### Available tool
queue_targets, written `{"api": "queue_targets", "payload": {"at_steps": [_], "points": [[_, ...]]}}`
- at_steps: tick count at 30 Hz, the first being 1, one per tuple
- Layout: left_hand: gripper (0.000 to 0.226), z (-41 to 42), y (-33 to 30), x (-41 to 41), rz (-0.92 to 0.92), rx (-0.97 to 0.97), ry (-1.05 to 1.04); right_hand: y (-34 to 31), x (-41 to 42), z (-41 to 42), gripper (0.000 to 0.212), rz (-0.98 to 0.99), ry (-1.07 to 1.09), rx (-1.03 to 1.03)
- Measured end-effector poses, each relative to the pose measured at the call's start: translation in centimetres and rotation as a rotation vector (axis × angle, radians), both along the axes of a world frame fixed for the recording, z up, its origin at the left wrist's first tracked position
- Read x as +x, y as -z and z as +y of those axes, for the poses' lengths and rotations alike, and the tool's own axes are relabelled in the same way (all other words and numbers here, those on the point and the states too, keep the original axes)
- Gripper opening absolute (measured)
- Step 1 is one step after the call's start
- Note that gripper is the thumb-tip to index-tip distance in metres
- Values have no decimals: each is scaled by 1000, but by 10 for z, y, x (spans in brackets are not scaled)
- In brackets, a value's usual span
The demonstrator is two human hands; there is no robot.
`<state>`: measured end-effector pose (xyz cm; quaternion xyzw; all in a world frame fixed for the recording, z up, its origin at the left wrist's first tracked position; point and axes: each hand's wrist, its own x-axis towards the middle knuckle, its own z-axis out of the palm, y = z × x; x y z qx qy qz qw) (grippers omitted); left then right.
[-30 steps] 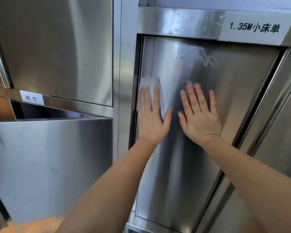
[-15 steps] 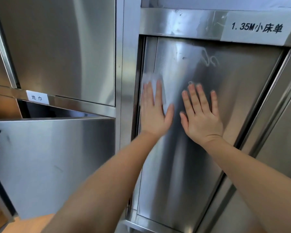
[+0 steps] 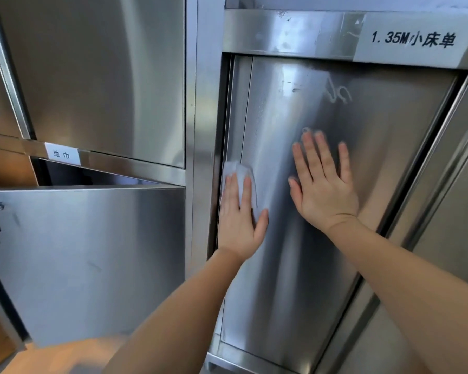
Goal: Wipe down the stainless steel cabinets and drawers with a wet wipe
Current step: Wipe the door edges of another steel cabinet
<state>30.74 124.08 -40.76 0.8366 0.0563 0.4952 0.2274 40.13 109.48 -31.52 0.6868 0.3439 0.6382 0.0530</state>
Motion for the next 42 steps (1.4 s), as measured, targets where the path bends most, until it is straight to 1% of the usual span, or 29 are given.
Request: {"api": "queue_targets", "payload": {"at_steps": [4, 9, 12, 15, 18, 22, 24, 26, 30, 33, 35, 37, 38, 42], "points": [[74, -3, 54, -12, 137, -44, -6, -1, -1, 0, 62, 48, 13, -30], [78, -13, 104, -29, 291, -80, -18, -4, -8, -3, 62, 174, 5, -57], [78, -20, 126, -36, 342, -141, 1, -1, -18, -1, 61, 245, -51, -15], [81, -28, 136, -38, 308, -228, 62, 39, -36, 1, 61, 309, -157, 5], [83, -33, 122, -29, 213, -303, 105, 99, -47, -4, 61, 357, -155, -42], [77, -23, 76, -4, 6, -208, 59, 146, -36, -2, 64, 353, -82, -32], [78, -18, 78, 6, -44, -176, 37, 156, -27, 4, 66, 313, -62, -19], [82, -15, 102, 10, -58, -160, 24, 163, -18, 11, 68, 264, -45, -3], [84, -16, 189, 7, -19, -162, 3, 169, -5, 17, 66, 186, -29, 48], [83, -28, 247, -6, 89, -247, -17, 169, -5, 17, 66, 153, -45, 67], [83, -38, 260, -7, 122, -329, -24, 169, -4, 18, 66, 136, -47, 67], [83, -44, 247, -4, 103, -412, 5, 169, -4, 18, 66, 131, -42, 69], [83, -44, 234, -3, 70, -419, 24, 170, -3, 18, 66, 135, -42, 69], [77, -24, 164, 10, -104, -246, 22, 171, -3, 17, 66, 147, -43, 62]]}}
